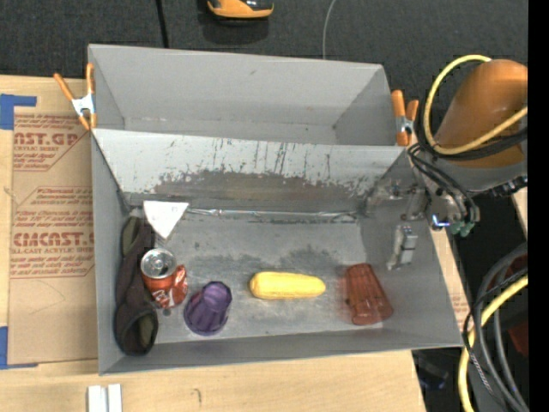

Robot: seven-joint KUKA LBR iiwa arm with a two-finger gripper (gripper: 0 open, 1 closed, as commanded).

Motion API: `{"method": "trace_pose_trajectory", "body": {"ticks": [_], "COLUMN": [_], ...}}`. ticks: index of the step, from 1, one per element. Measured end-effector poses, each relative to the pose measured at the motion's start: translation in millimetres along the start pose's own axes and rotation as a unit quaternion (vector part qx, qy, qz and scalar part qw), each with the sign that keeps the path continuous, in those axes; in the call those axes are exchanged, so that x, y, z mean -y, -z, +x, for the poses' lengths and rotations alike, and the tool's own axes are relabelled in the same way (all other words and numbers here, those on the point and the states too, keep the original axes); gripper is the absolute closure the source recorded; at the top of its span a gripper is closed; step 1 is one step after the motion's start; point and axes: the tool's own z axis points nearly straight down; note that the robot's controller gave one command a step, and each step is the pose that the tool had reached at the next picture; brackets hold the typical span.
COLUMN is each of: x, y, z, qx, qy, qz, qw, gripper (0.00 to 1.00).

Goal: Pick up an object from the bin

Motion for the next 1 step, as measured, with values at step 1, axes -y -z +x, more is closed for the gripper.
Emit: {"method": "trace_pose_trajectory", "body": {"ticks": [1], "x": [-0.8], "y": [5.1], "z": [-1.5], "qx": [0.0039], "qy": [0.001], "qz": [0.001], "qw": [1.0000], "gripper": [0.00]}}
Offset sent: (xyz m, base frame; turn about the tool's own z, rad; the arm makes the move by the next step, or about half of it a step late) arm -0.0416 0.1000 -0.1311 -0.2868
